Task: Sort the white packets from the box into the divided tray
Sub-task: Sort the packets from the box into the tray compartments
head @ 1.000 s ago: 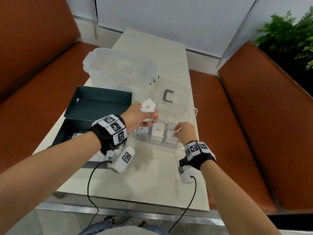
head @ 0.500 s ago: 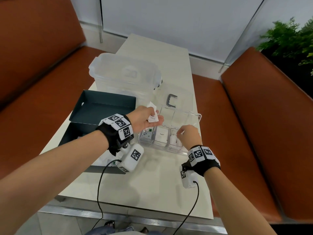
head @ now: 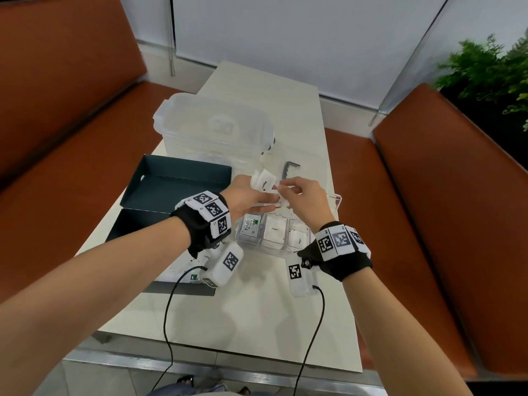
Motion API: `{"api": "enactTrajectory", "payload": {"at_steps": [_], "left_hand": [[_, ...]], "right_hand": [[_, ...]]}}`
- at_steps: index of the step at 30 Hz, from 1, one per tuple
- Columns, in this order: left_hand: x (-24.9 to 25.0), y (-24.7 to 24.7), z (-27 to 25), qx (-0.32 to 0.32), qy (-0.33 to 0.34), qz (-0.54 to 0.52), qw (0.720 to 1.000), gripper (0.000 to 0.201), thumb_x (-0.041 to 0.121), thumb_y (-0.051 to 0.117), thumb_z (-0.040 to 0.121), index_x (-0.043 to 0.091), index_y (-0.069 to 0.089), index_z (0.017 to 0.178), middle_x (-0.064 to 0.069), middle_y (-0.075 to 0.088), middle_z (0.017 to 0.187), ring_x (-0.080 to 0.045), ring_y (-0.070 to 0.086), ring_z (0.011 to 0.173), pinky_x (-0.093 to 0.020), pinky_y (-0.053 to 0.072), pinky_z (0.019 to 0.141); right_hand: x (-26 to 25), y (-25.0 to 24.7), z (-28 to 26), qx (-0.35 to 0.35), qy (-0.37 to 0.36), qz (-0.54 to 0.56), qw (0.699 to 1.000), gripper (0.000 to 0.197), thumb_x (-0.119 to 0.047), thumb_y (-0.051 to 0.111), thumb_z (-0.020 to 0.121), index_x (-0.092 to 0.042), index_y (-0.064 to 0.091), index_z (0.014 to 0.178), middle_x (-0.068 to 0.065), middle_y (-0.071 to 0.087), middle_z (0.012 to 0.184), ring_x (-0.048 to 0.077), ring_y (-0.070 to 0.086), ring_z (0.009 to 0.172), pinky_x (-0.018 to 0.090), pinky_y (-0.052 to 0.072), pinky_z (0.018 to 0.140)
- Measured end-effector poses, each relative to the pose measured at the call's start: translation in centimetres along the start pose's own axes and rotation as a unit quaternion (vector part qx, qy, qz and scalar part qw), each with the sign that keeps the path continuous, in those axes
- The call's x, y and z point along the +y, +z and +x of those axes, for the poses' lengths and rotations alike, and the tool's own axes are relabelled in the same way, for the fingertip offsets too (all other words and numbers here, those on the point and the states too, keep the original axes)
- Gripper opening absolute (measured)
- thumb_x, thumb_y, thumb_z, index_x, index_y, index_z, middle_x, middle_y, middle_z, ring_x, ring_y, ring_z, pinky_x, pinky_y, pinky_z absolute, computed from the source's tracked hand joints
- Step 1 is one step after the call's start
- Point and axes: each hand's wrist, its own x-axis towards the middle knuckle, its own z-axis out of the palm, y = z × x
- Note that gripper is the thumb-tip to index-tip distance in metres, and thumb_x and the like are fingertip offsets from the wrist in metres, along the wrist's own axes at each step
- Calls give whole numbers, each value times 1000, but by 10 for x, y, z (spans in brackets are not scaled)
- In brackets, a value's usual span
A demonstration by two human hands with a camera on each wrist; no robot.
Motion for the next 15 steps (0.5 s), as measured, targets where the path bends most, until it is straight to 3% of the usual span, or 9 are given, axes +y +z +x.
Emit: {"api": "enactTrajectory", "payload": {"at_steps": [3, 6, 8, 12, 15], "left_hand": [[-1, -1, -1, -3, 9, 16, 1000, 28, 4, 78, 78, 4, 68, 104, -12, 74, 96, -19, 74, 86, -22, 56, 64], [0, -1, -2, -6, -9, -25, 1000, 29, 12, 75, 83, 3, 66, 108, -12, 75, 98, -21, 74, 85, -21, 57, 62], [1, -1, -4, 2, -34, -61, 998, 25, 17, 69, 89, 4, 64, 110, -12, 75, 95, -21, 74, 83, -19, 56, 57], [-2, -1, -6, 12, -36, -59, 998, 22, 8, 69, 88, 3, 64, 108, -10, 74, 94, -16, 74, 81, -16, 54, 55], [-5, 0, -6, 20, -24, -42, 999, 18, 3, 71, 86, 4, 65, 103, -8, 72, 86, -13, 72, 74, -16, 53, 55]], "right_hand": [[0, 0, 1, 5, 3, 40, 999, 12, -14, 64, 87, -14, 74, 92, -3, 69, 85, 9, 61, 79, 30, 54, 76], [2, -3, 0, 18, 24, 93, 995, 8, -13, 66, 87, -16, 73, 89, 1, 71, 85, 8, 62, 74, 22, 51, 60], [4, -5, -1, 33, 39, 119, 992, 8, -13, 66, 87, -17, 72, 90, -1, 70, 82, 4, 60, 70, 17, 47, 58], [8, -8, -5, 54, 73, 154, 984, 9, -11, 64, 89, -16, 72, 91, 1, 68, 80, 9, 58, 63, 18, 47, 54], [12, -13, -10, 31, 93, 164, 982, 7, -9, 66, 87, -13, 71, 91, 3, 68, 80, 11, 58, 62, 22, 50, 58]]}}
